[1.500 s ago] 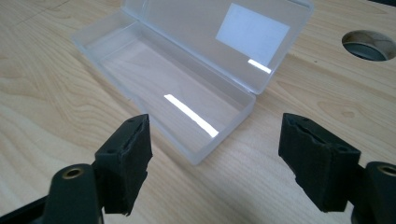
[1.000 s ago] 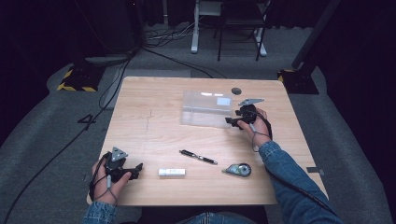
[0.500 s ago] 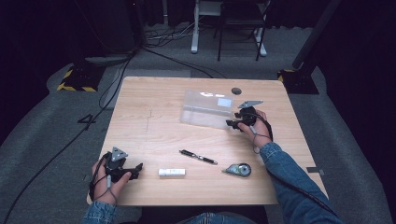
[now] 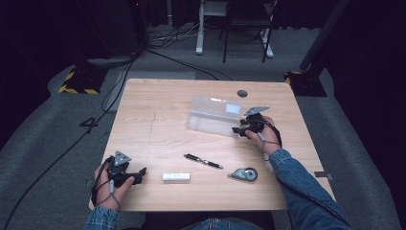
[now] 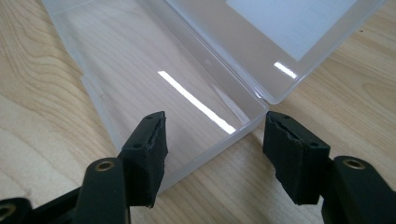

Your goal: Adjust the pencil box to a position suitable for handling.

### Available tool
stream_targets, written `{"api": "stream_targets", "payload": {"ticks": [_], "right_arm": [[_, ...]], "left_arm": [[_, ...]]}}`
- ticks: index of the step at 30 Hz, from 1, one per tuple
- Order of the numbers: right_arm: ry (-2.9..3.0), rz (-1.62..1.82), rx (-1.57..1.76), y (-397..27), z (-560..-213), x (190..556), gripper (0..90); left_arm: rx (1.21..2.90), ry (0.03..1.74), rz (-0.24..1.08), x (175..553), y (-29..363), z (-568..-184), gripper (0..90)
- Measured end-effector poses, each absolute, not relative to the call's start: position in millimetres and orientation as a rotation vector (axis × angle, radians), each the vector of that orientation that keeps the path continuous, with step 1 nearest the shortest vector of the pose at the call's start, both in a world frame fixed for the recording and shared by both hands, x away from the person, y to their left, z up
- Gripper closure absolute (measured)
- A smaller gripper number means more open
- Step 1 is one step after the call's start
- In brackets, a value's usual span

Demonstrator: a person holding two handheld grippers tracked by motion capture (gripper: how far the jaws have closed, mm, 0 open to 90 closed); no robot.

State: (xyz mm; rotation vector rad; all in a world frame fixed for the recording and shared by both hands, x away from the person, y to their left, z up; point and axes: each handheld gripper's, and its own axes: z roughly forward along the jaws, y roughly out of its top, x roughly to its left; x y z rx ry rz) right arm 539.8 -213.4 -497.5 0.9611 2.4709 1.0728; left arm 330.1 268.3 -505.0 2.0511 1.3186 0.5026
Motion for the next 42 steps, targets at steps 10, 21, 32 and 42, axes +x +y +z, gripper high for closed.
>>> {"api": "stream_targets", "payload": {"ticks": [10, 21, 32, 42], "right_arm": [[2.511, 1.113, 0.903, -221, -499, 520, 38.8], [2.544, 1.159, 0.825, -230, -501, 491, 38.3], [2.554, 1.183, 0.782, -230, -503, 470, 38.1], [2.573, 1.191, 0.741, -229, -503, 455, 38.1]], "left_arm": [[2.050, 1.321, 0.499, 330, 268, -505, 14.3], [2.051, 1.320, 0.499, 332, 267, -505, 14.0], [2.055, 1.313, 0.500, 334, 266, -505, 13.0], [2.057, 1.313, 0.496, 335, 266, -505, 12.9]]}}
